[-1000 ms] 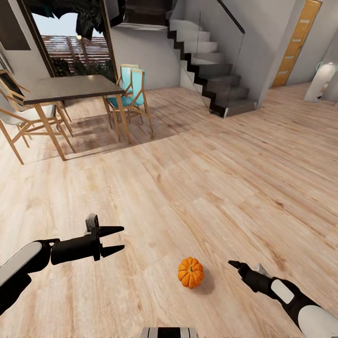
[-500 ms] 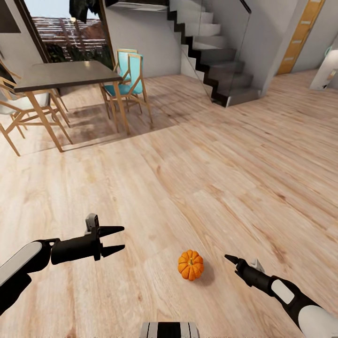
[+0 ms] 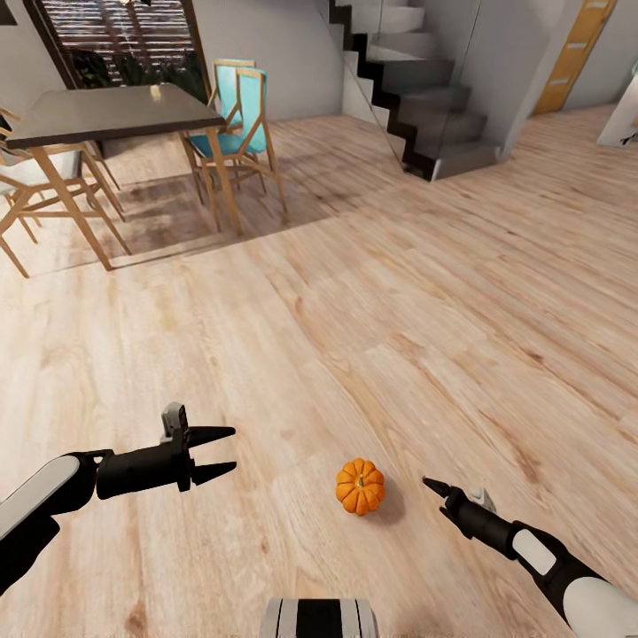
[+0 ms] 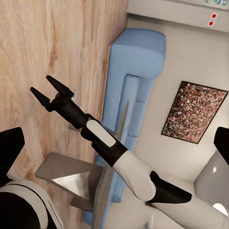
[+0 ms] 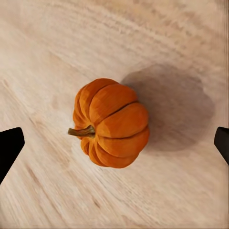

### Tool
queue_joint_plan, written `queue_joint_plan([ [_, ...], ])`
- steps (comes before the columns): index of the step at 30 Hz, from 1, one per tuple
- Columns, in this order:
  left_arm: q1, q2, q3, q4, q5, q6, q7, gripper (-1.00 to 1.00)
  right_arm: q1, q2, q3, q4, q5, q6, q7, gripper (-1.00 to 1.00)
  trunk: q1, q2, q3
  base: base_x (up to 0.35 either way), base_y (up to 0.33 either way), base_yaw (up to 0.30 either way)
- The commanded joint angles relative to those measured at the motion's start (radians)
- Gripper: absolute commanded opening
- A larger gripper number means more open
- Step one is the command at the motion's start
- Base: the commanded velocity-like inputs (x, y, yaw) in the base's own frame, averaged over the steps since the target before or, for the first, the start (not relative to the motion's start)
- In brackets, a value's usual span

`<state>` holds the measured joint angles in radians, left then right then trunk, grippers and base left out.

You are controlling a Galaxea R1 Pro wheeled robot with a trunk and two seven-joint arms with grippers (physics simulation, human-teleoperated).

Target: Place each of the two pumpkins and all three candles from the living room inside a cabinet in the living room (use any cabinet), then make sure every cabinet is closed, and position the cauldron so it is next to a table in the living room.

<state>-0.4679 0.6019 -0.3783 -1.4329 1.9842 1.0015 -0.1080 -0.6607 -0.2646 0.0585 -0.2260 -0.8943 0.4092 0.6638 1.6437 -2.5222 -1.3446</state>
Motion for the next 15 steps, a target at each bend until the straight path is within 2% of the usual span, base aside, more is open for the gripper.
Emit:
queue_joint_plan([
  [1, -0.001, 0.001, -0.002, 0.0, -0.007, 0.0, -0.011, 1.0, 0.0, -0.001, 0.006, 0.0, -0.011, 0.005, 0.0, 1.0, 0.0, -0.001, -0.005, 0.0, 0.0, 0.0],
  [15, -0.001, 0.001, -0.002, -0.009, -0.007, 0.0, -0.011, 1.0, 0.0, -0.001, 0.006, 0.001, -0.009, 0.005, -0.001, 1.0, 0.007, -0.004, -0.059, 0.0, 0.0, 0.0],
])
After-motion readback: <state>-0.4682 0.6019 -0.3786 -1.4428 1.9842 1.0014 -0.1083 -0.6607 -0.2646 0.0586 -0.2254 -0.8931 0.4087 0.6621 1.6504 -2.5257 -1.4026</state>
